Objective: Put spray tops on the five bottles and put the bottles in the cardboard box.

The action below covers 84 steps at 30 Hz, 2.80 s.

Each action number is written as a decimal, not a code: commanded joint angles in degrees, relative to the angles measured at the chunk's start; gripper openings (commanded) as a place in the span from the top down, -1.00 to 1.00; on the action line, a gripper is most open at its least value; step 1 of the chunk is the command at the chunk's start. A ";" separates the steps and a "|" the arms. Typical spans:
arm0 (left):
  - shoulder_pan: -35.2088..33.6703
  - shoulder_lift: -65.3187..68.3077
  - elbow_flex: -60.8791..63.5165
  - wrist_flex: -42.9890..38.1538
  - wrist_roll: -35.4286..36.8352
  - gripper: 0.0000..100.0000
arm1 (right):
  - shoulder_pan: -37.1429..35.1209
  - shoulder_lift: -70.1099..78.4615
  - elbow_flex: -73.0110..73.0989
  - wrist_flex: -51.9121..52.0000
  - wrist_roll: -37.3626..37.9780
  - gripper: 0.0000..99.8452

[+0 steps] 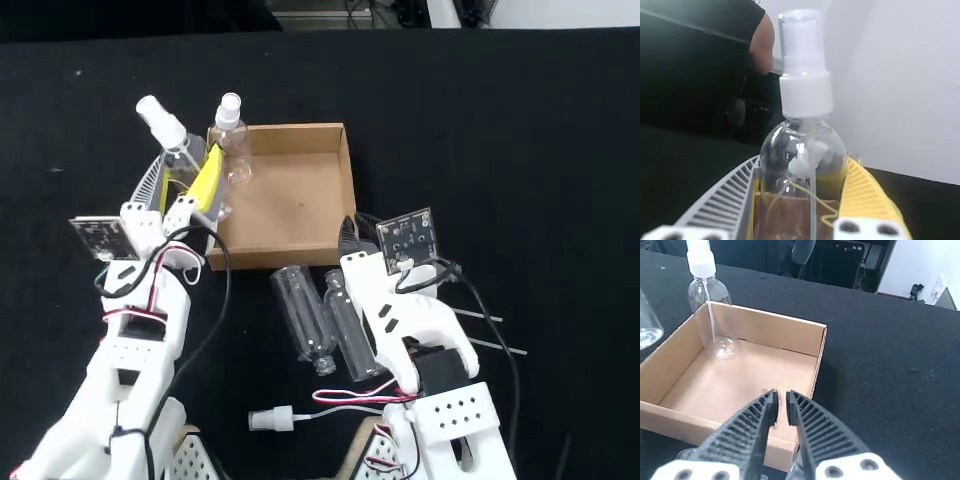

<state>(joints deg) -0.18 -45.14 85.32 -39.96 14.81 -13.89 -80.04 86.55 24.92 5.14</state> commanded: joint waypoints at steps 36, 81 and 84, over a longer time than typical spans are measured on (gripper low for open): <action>-15.78 23.03 -1.80 -34.20 -8.70 0.94 | 0.53 -1.63 -0.57 -1.85 0.44 0.96; -62.81 66.81 -13.41 -56.70 -17.93 0.94 | 0.53 -1.63 -0.57 -1.85 0.35 0.96; -62.99 72.44 -15.16 -59.43 -18.02 0.94 | 0.53 -1.63 -0.57 -1.85 0.35 0.96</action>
<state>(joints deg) -63.82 22.02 73.89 -93.76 -2.51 -13.89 -80.57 86.55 24.75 5.14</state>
